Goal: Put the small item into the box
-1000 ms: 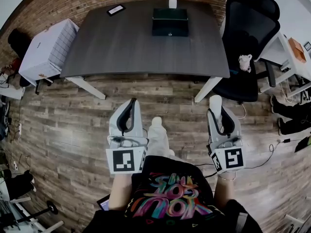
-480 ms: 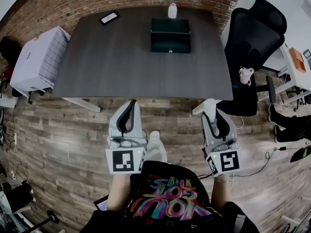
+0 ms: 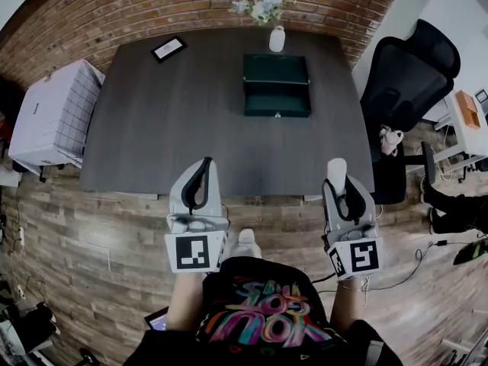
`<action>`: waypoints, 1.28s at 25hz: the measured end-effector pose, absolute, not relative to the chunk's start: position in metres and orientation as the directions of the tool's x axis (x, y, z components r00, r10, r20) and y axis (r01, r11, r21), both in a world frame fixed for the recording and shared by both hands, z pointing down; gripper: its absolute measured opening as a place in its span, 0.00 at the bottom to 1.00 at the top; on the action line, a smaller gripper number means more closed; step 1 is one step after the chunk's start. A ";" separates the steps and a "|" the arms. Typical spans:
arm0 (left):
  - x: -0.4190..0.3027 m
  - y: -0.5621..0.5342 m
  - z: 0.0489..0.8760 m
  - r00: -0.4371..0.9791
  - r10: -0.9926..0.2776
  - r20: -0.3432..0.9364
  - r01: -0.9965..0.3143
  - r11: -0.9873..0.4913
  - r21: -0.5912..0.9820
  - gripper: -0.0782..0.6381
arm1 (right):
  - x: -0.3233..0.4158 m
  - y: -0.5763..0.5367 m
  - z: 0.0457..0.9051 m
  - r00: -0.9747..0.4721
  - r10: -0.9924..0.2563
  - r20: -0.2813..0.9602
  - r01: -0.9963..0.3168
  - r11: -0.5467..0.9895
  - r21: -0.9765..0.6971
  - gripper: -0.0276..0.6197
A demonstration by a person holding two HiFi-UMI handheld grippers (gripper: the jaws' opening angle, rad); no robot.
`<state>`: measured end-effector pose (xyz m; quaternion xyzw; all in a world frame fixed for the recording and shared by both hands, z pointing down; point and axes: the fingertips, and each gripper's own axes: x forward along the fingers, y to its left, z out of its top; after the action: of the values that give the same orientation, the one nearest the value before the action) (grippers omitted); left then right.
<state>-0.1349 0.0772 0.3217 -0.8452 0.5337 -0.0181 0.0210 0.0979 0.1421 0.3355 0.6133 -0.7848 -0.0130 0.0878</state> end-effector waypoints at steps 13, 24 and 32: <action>-0.124 0.025 0.339 0.468 -0.883 0.037 -0.882 -0.469 -0.050 0.11 | 0.111 0.105 0.348 -0.175 -0.973 0.151 -0.974 0.193 0.116 0.26; -0.091 -0.052 0.350 0.447 -0.893 0.062 -0.892 -0.450 -0.047 0.11 | 0.135 0.015 0.364 -0.225 -0.959 0.171 -0.965 0.243 0.094 0.26; -0.064 -0.119 0.352 0.420 -0.903 0.092 -0.904 -0.425 -0.046 0.11 | 0.159 -0.058 0.368 -0.272 -0.941 0.202 -0.952 0.294 0.089 0.26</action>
<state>-0.0645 -0.1194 0.3520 -0.8425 0.5362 -0.0512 -0.0053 0.1589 -0.0582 0.3682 0.5936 -0.7970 0.0247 0.1083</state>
